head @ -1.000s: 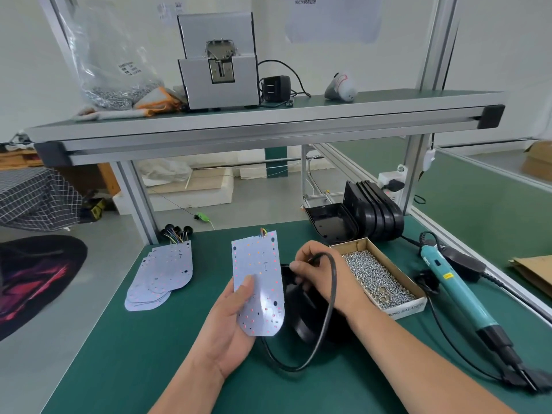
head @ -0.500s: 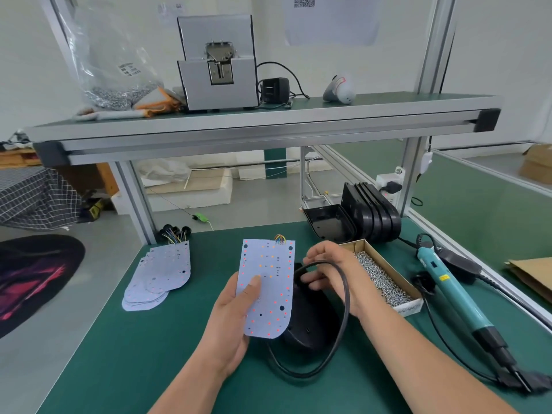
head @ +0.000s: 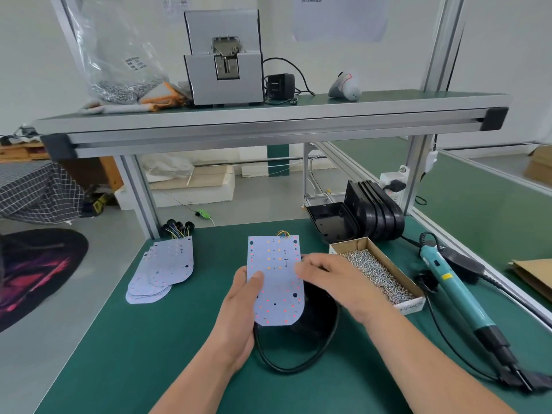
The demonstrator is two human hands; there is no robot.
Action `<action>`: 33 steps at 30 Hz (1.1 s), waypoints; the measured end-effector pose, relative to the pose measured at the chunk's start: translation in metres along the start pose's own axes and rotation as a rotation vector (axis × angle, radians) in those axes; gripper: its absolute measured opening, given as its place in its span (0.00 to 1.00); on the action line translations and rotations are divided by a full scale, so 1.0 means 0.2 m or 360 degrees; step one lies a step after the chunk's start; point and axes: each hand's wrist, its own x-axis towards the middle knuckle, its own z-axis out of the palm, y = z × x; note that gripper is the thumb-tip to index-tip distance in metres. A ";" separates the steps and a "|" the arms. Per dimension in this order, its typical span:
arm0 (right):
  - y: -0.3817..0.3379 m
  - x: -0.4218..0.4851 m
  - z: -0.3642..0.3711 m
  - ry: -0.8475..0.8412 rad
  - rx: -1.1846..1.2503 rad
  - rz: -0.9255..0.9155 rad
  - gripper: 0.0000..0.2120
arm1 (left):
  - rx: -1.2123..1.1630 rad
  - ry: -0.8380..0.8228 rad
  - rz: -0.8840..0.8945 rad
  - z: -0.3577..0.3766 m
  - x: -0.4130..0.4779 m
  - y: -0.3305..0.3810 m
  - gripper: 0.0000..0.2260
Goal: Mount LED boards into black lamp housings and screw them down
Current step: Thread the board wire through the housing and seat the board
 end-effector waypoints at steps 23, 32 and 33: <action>0.06 0.00 0.06 0.0036 0.1085 0.0150 0.15 | -0.0513 0.0005 0.0088 0.00 0.02 0.03 0.09; 0.07 0.02 0.05 0.0163 0.1191 0.0213 0.14 | -0.0549 0.0170 -0.0048 -0.04 0.06 0.03 0.12; 0.07 0.02 0.05 0.0167 0.1204 0.0217 0.13 | -0.0473 0.0144 -0.0056 -0.04 0.06 0.04 0.13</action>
